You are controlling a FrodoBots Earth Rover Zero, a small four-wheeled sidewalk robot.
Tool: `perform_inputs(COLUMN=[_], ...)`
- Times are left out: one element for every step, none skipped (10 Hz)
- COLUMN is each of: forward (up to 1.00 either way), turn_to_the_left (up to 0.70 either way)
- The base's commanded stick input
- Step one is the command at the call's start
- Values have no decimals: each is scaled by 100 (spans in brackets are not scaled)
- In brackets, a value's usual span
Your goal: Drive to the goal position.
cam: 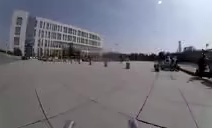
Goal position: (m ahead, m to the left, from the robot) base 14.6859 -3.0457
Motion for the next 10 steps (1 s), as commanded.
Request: perform_inputs(forward=[100, 100, 100, 100, 100, 100, 100, 100, 100, 100], turn_to_the_left=[-16, 0, 0, 0, 0, 0, 0, 0, 0, 0])
